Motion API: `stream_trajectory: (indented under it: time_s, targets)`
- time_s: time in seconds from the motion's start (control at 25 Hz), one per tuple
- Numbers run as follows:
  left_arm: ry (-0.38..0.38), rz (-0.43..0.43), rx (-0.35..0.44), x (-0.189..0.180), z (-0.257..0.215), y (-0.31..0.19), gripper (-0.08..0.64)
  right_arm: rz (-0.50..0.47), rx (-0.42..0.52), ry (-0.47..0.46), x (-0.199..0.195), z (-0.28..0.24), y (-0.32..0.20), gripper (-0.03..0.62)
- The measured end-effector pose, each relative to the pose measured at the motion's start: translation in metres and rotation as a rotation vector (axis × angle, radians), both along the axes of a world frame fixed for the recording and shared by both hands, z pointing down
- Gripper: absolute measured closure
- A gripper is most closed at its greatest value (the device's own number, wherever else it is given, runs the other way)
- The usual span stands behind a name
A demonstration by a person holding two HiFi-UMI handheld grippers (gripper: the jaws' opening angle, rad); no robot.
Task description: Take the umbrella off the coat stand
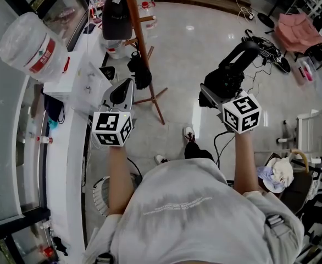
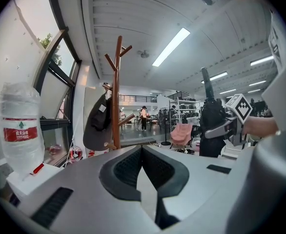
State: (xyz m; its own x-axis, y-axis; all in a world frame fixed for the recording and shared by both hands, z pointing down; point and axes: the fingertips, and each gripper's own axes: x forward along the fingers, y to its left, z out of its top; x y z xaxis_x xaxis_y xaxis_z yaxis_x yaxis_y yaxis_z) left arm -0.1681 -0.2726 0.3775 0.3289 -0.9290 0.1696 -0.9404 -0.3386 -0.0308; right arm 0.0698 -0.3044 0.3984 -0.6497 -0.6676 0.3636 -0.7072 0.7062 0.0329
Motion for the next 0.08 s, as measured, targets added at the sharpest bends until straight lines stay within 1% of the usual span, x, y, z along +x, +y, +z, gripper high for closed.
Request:
stream_trajectory:
  time_s: [0.08]
  targets:
    - [0.001,-0.002,-0.003,0.0002,0.0014,-0.0009,0.546,-0.004,-0.005,-0.001,0.0000,0.0012,-0.0017,0.304]
